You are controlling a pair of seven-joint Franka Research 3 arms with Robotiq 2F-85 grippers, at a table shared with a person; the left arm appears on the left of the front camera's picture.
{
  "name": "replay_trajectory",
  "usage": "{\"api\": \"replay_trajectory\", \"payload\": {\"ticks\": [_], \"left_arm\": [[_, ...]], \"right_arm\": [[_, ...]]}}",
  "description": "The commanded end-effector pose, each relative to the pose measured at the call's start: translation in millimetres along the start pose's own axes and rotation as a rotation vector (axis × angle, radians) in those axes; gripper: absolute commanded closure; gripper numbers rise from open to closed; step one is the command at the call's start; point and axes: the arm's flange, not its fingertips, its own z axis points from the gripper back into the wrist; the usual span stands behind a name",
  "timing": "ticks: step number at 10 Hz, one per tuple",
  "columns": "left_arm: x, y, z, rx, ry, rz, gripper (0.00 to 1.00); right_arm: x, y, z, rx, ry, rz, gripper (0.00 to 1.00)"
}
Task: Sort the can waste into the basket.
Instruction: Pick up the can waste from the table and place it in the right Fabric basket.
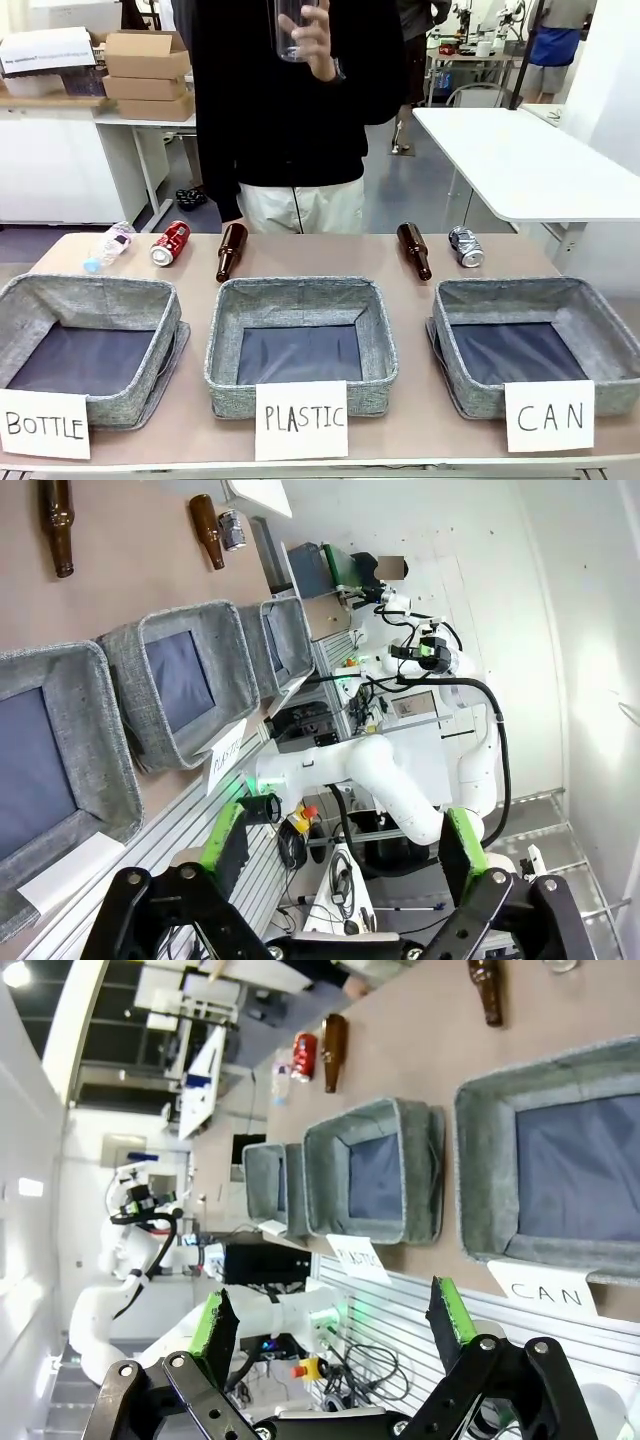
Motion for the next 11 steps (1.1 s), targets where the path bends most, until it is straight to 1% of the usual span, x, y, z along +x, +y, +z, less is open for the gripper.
{"api": "replay_trajectory", "payload": {"ticks": [1, 2, 3, 4, 5, 6, 7, 8, 9, 11], "left_arm": [[0, 0, 0, 0.001, -0.002, 0.000, 0.00], [23, 2, -18, 0.173, 0.001, -0.039, 0.00], [46, 8, -33, 0.323, 0.025, -0.063, 0.00], [72, 22, -52, 0.478, 0.093, -0.059, 0.00], [95, 37, -73, 0.664, 0.097, -0.057, 0.00], [123, 61, -91, 0.818, 0.151, -0.037, 0.00], [142, 82, -106, 0.830, 0.200, 0.011, 0.00], [157, 96, -125, 0.663, 0.239, 0.058, 0.00], [122, 60, -107, 0.762, 0.130, -0.113, 0.00], [122, 60, -107, 0.762, 0.130, -0.113, 0.00]], "right_arm": [[3, 4, 0, 0.025, -0.003, 0.024, 0.00], [3, 4, 0, 0.025, -0.003, 0.024, 0.00], [3, 4, 0, 0.025, -0.003, 0.024, 0.00], [3, 4, 0, 0.025, -0.003, 0.024, 0.00], [3, 4, 0, 0.025, -0.003, 0.024, 0.00], [3, 4, 0, 0.025, -0.003, 0.024, 0.00], [3, 4, 0, 0.025, -0.003, 0.024, 0.00], [3, 4, 0, 0.025, -0.003, 0.024, 0.00], [3, 4, 0, 0.025, -0.003, 0.024, 0.00], [3, 4, 0, 0.025, -0.003, 0.024, 0.00]]}}
